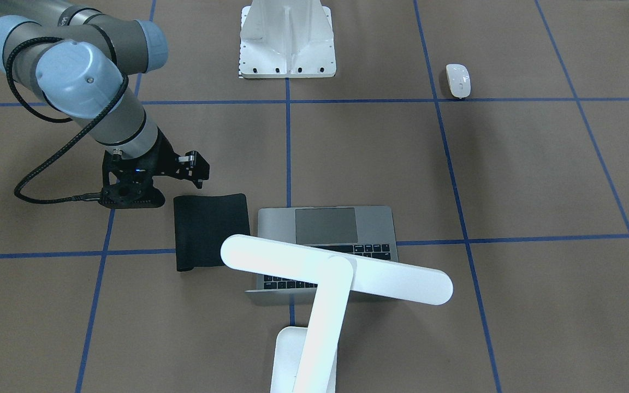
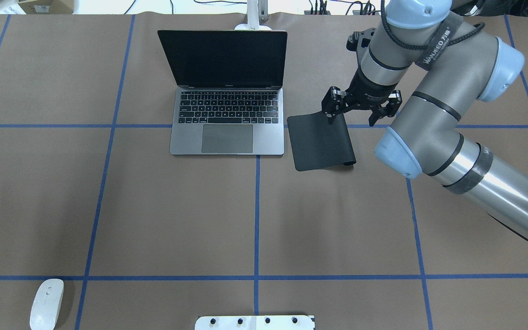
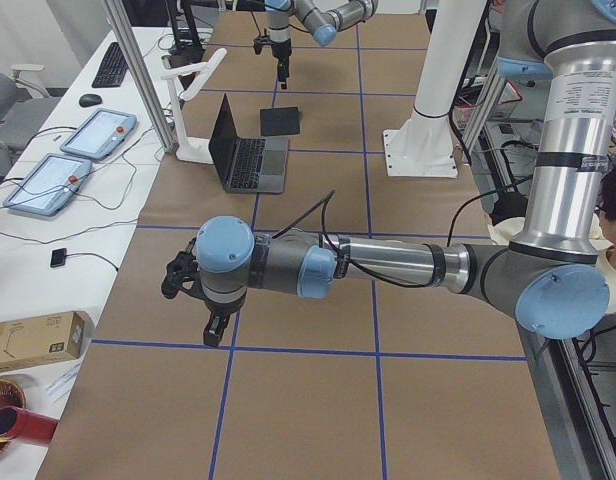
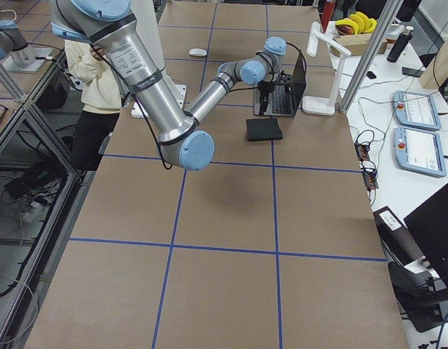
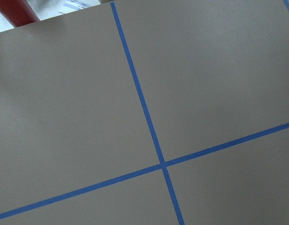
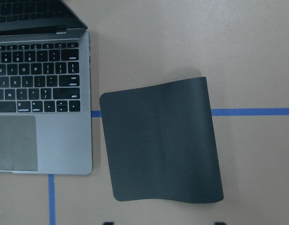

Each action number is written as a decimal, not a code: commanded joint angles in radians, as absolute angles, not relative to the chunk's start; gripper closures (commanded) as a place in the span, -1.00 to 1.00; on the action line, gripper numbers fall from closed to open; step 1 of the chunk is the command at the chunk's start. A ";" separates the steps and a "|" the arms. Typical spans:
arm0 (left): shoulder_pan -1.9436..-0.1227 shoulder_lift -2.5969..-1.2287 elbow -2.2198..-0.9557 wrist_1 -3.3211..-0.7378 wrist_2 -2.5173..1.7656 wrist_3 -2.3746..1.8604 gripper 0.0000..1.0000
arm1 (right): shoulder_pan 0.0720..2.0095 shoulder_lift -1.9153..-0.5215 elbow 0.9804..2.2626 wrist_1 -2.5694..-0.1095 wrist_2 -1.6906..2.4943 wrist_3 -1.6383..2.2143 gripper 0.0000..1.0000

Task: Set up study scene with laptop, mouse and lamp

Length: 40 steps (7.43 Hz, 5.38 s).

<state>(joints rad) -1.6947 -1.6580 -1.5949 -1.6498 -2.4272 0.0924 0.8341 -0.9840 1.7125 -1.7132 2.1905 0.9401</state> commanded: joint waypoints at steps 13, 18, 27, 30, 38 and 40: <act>-0.742 -1.393 -2.134 -1.719 -2.222 -1.050 -1.00 | 1.055 -1.609 1.870 -1.721 2.126 0.109 -1.00; -0.409 -1.318 -2.115 -1.801 -2.054 -1.201 -1.00 | 1.054 -1.608 1.871 -1.736 2.117 0.109 -1.00; -0.255 -1.283 -2.088 -1.887 -1.950 -1.238 -0.20 | 1.061 -1.597 1.865 -1.759 2.114 0.107 -1.00; -0.255 -1.273 -2.085 -1.913 -1.947 -1.236 0.42 | 1.063 -1.595 1.865 -1.759 2.115 0.106 -1.00; -0.414 -1.901 -1.957 -1.901 -1.875 -1.253 0.52 | 1.083 -1.569 1.855 -1.810 2.141 0.094 -1.00; -0.408 -2.056 -1.852 -1.902 -1.810 -1.304 0.52 | 1.083 -1.556 1.852 -1.810 2.149 0.098 -1.00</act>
